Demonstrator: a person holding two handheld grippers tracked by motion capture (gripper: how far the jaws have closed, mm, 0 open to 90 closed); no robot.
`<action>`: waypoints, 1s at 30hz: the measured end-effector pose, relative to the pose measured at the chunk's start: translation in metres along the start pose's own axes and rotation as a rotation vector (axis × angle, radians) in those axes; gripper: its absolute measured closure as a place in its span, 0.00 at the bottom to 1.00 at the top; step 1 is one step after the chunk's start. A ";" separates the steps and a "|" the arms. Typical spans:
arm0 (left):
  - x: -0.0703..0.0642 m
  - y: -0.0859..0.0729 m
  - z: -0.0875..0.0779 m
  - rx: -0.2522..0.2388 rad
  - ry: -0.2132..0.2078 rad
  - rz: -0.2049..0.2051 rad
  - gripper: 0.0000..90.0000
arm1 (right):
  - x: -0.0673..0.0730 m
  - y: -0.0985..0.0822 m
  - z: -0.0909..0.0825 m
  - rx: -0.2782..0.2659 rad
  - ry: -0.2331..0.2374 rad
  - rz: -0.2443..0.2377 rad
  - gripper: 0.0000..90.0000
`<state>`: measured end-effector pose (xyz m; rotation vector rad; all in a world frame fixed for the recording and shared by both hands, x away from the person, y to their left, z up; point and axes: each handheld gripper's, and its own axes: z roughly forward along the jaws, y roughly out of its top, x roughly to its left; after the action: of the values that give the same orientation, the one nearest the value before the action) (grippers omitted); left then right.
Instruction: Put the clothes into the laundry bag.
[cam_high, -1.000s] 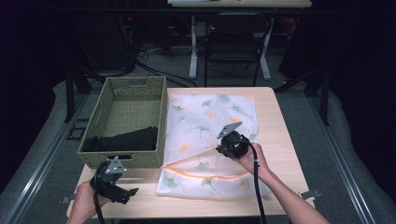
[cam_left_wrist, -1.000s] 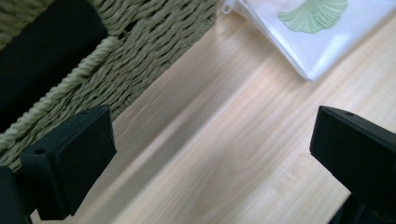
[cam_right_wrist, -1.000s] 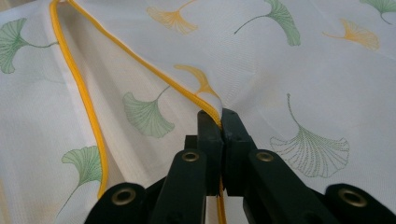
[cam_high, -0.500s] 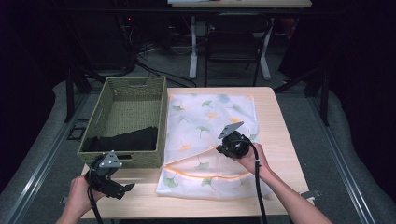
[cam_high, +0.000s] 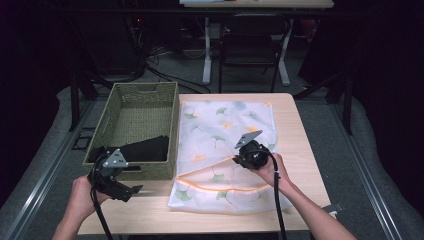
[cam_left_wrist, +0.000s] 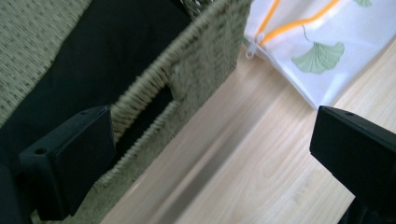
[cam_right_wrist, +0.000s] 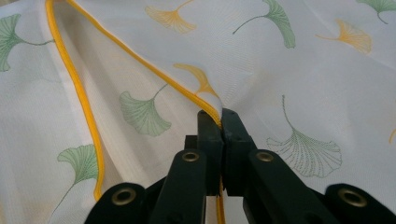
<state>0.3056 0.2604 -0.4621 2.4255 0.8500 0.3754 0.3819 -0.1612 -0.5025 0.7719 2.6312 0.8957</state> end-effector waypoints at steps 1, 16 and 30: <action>0.000 0.000 0.000 0.000 0.000 0.000 0.00 | 0.000 0.000 0.000 0.000 0.000 0.000 0.98; 0.016 0.022 -0.007 -0.023 0.018 0.019 0.00 | 0.002 -0.002 0.000 0.004 -0.013 -0.009 0.98; 0.047 0.044 -0.004 0.020 0.023 0.007 0.00 | 0.001 -0.003 0.001 0.016 -0.009 -0.016 0.98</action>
<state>0.3612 0.2633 -0.4300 2.4469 0.8594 0.3994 0.3800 -0.1626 -0.5051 0.7565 2.6365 0.8660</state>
